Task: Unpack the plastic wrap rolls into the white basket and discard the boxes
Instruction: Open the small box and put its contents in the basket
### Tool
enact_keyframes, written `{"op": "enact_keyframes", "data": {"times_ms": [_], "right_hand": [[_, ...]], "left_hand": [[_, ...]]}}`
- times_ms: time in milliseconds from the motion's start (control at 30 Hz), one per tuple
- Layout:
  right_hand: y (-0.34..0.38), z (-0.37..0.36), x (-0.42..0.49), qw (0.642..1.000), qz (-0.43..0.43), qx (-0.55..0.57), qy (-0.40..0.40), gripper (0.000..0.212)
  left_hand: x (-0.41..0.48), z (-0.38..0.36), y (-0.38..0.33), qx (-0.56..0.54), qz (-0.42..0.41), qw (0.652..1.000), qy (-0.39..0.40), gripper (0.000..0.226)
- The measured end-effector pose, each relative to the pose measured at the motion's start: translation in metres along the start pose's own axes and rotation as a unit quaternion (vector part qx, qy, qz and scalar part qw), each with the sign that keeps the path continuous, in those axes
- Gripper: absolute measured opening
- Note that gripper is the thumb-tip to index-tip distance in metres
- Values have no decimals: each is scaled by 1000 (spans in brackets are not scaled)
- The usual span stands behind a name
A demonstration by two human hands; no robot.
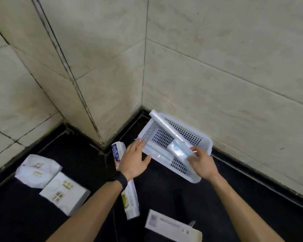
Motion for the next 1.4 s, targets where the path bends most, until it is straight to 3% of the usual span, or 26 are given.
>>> {"op": "enact_keyframes", "data": {"times_ms": [133, 333, 467, 700, 833, 900, 1000, 1300, 1400], "right_hand": [[1, -18, 47, 995, -18, -55, 81, 27], [-2, -53, 71, 967, -15, -144, 208, 38], [5, -61, 69, 968, -24, -173, 179, 43], [2, -74, 71, 968, -41, -201, 143, 33], [4, -77, 70, 970, -23, -230, 76, 37], [3, -78, 71, 972, -17, -228, 55, 29], [2, -80, 74, 974, -19, -210, 87, 13], [-7, -79, 71, 984, -19, -142, 108, 20], [-9, -73, 59, 991, -17, -105, 76, 28]], "left_hand": [[32, -8, 28, 146, 7, 987, 64, 76], [34, -26, 50, 161, -7, 986, 49, 76], [36, -28, 56, 155, -25, 987, 38, 80], [33, -31, 53, 144, -28, 989, 27, 81], [33, -30, 53, 141, -30, 989, 37, 83], [33, -30, 53, 146, -28, 988, 35, 83], [33, -30, 51, 149, -27, 988, 41, 83], [32, -29, 51, 160, -24, 986, 52, 85], [33, -28, 49, 173, -19, 983, 58, 85]]}}
Point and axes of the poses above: each hand's wrist, its own x-axis towards the middle knuckle, its own z-axis out of the back of the hand, y = z × x, the point moved 1 cm from there along x, towards the middle knuckle, and after that the axes turned 13 degrees about -x, right-handed, at the moved point
